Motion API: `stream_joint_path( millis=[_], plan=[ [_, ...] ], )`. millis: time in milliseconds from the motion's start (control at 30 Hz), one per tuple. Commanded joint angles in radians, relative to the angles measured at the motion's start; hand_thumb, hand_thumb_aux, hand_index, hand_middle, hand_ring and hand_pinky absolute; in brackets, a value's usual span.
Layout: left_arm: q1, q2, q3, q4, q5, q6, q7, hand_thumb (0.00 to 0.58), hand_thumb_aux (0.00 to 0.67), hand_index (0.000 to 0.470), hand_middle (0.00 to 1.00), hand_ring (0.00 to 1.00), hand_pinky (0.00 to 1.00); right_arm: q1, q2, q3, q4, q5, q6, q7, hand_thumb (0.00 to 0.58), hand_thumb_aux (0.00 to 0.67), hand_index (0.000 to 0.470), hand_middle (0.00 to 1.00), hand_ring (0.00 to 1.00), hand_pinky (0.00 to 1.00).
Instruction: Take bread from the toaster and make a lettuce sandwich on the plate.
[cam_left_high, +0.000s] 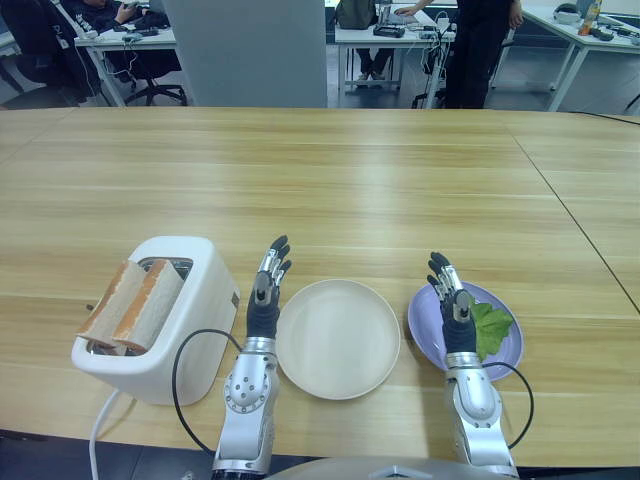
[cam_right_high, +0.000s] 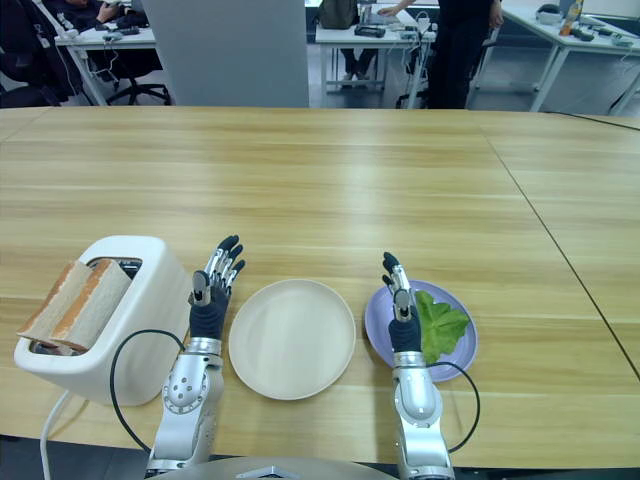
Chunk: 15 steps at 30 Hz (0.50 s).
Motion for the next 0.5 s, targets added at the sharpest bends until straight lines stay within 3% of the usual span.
stream_joint_path(
  millis=[33,500],
  plan=[
    [0.006,0.000,0.005,0.017,-0.001,0.017,0.009,0.000,0.000,0.000,0.00,0.00,0.00,0.021,-0.006,0.010,-0.029,-0.024,0.030,-0.014,0.000,0.000,0.000,0.00,0.00,0.00],
    [0.059,0.006,-0.032,0.001,0.047,0.009,0.024,0.000,0.000,0.000,0.00,0.00,0.00,0.029,-0.020,0.027,0.032,0.014,0.037,-0.007,0.000,0.000,0.000,0.00,0.00,0.00]
  ],
)
